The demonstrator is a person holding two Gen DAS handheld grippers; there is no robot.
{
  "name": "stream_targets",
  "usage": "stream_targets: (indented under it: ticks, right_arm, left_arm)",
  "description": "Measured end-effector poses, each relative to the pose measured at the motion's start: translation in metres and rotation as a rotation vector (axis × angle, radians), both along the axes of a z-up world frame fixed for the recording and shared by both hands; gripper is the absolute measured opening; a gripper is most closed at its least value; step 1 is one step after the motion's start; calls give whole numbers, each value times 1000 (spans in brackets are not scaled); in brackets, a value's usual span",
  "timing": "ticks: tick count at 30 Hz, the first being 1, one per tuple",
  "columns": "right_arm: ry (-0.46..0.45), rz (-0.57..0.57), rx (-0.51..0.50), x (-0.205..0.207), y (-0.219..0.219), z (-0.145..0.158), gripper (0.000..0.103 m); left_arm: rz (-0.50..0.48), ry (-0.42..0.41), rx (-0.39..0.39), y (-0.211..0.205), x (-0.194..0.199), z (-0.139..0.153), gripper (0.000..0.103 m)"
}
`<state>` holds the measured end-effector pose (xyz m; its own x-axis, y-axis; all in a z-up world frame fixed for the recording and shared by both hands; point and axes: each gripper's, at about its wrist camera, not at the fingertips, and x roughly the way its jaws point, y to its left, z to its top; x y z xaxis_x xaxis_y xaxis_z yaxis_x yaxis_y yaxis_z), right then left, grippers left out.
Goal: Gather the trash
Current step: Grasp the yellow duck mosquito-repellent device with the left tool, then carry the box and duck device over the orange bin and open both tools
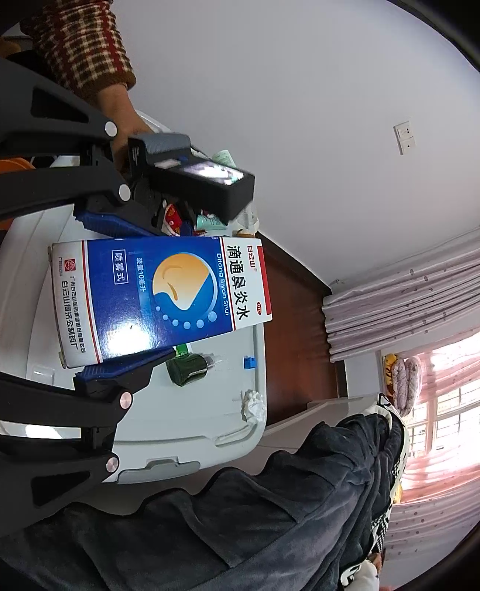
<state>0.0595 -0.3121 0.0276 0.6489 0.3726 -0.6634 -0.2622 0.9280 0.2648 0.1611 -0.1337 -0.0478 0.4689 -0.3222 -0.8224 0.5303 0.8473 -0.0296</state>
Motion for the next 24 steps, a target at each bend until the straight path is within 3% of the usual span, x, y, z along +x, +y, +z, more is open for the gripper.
stream_targets:
  ticks: [4, 5, 6, 9, 13, 15, 19, 24]
  right_arm:
    - [-14, -1, -3, -4, 1, 3, 53]
    - [-20, -2, -6, -5, 1, 5, 53]
    - [-24, 1, -8, -5, 2, 6, 53]
    - [-20, 5, -13, -5, 4, 5, 53]
    - [-16, 7, -8, -6, 6, 3, 53]
    - [-19, 6, -9, -7, 5, 4, 53]
    - [-13, -4, -8, -4, 3, 3, 53]
    - [-23, -6, -45, -3, 5, 3, 53]
  left_arm:
    - [39, 0, -20, 13, -9, 8, 66]
    - [45, -1, -27, 15, -10, 11, 59]
    - [44, -8, -38, 18, -13, 15, 44]
    - [73, 19, -54, 30, -14, 19, 43]
    - [83, 10, 27, 32, -13, 7, 44]
    - [88, 20, 29, 30, -9, 6, 44]
    - [115, 99, 65, 29, 6, -10, 58]
    - [127, 55, 69, 29, 1, -19, 55]
